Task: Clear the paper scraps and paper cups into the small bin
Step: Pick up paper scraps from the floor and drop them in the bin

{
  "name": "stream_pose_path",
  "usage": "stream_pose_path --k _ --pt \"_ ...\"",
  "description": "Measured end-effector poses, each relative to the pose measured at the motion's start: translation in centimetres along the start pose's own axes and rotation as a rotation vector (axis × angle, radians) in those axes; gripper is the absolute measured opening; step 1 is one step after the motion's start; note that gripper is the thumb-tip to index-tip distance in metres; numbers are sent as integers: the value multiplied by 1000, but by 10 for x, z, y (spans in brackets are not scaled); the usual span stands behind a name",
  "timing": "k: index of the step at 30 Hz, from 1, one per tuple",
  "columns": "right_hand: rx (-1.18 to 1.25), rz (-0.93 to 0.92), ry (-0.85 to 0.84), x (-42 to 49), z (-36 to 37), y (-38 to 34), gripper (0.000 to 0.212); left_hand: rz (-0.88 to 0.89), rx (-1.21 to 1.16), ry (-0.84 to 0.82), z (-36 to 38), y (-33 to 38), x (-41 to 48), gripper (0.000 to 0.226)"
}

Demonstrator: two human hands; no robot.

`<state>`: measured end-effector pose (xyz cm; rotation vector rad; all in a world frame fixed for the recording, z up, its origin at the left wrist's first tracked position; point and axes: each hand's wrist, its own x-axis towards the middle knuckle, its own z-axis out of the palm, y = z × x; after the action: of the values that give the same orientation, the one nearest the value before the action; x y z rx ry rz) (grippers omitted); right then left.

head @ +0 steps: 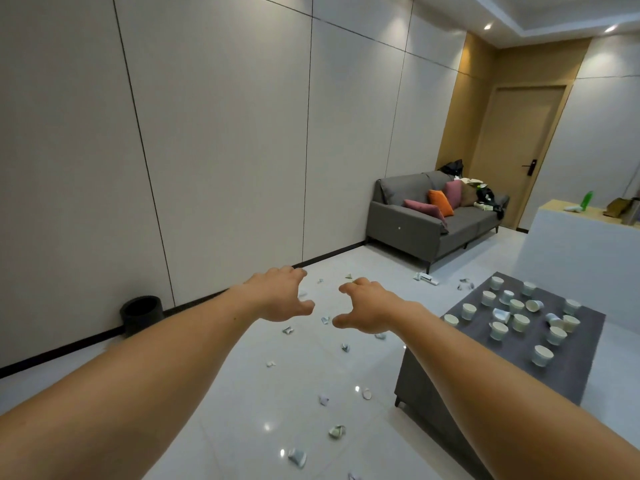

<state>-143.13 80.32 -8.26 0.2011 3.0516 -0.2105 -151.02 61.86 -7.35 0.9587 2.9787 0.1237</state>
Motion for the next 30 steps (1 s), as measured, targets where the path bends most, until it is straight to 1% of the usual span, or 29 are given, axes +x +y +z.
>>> stream_pose_path --k 6,10,13,19,25,30 --pt "-12 56 -33 108 6 31 79 44 -4 -33 31 -30 117 79" --pt "6 96 -57 175 12 50 80 75 -21 -82 52 -45 182 80" --pt "63 124 -81 218 27 65 81 73 -36 -115 73 -51 229 79" --pt "119 142 -182 297 75 115 81 68 -105 -254 134 -44 313 79" --pt "182 111 -358 381 156 187 80 -10 -149 -404 229 -32 388 78" --pt "259 118 -525 432 275 241 77 -73 -234 -548 346 -30 432 78"
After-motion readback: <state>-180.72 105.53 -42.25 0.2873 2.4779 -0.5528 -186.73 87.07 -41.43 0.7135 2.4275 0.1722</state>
